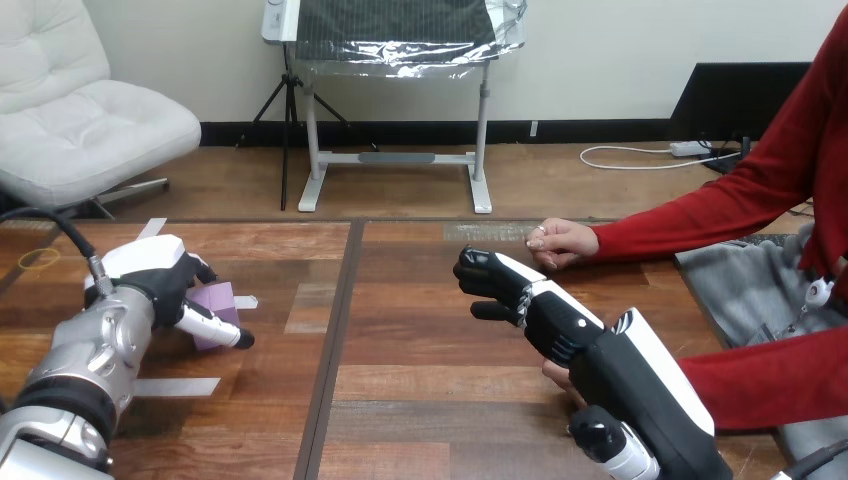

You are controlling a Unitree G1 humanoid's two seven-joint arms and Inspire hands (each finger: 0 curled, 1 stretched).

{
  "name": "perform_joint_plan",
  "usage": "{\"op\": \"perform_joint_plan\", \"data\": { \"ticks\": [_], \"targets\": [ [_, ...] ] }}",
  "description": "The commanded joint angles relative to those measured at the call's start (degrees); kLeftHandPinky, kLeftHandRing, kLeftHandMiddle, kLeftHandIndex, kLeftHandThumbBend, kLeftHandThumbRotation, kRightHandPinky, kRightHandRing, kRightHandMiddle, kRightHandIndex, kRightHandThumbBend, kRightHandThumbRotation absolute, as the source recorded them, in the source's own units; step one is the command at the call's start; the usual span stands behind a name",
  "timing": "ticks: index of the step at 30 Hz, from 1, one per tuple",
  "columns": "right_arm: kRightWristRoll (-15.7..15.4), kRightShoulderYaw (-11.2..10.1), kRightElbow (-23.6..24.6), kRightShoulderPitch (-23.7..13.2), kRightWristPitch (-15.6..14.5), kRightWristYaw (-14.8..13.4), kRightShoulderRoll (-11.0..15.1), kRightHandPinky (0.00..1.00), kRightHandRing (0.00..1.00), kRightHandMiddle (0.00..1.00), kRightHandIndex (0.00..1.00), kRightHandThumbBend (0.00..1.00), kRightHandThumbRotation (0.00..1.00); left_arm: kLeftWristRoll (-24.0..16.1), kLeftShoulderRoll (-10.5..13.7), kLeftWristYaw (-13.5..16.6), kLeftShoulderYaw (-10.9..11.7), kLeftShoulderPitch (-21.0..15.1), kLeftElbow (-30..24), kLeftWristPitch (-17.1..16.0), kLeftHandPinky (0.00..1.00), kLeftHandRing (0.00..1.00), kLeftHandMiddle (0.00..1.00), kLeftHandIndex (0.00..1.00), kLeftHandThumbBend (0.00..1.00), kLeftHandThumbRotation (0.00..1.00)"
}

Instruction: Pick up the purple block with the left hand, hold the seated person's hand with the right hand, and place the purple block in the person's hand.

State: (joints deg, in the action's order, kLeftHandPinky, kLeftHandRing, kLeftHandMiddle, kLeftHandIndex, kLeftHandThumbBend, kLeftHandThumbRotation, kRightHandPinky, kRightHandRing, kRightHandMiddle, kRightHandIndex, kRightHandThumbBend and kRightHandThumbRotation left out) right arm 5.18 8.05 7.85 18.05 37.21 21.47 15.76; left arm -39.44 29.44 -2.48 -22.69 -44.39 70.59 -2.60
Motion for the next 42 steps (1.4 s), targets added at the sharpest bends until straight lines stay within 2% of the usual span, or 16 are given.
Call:
{"op": "perform_joint_plan", "data": {
  "ticks": [1, 11, 25, 42],
  "targets": [
    [0.2, -0.8, 2.4, -2.0, 0.0, -0.5, -0.4, 0.85, 0.89, 0.89, 0.89, 1.00, 1.00, 0.4, 0.4, -0.6, -0.3, -5.2, -1.0, 0.5, 0.73, 0.85, 0.86, 0.84, 0.88, 0.39],
    [0.4, -0.9, 2.7, -1.9, -0.3, -0.5, -0.3, 0.84, 0.89, 0.89, 0.89, 1.00, 1.00, 0.1, -0.1, -0.9, -0.9, -5.3, -1.1, 1.1, 0.74, 0.87, 0.87, 0.84, 0.86, 0.28],
    [-0.1, -1.2, 3.7, -1.6, -1.4, -0.8, -0.3, 0.84, 0.89, 0.89, 0.89, 1.00, 1.00, -0.3, -0.2, -0.2, -1.8, -5.2, -1.1, 1.0, 0.67, 0.81, 0.83, 0.81, 0.78, 0.15],
    [0.0, -1.0, 3.6, -1.7, -0.8, -0.9, -0.5, 0.84, 0.89, 0.89, 0.89, 1.00, 1.00, -1.6, -0.2, 0.8, -2.7, -5.2, -0.9, 0.8, 0.61, 0.77, 0.79, 0.77, 0.74, 0.08]
  ]
}}
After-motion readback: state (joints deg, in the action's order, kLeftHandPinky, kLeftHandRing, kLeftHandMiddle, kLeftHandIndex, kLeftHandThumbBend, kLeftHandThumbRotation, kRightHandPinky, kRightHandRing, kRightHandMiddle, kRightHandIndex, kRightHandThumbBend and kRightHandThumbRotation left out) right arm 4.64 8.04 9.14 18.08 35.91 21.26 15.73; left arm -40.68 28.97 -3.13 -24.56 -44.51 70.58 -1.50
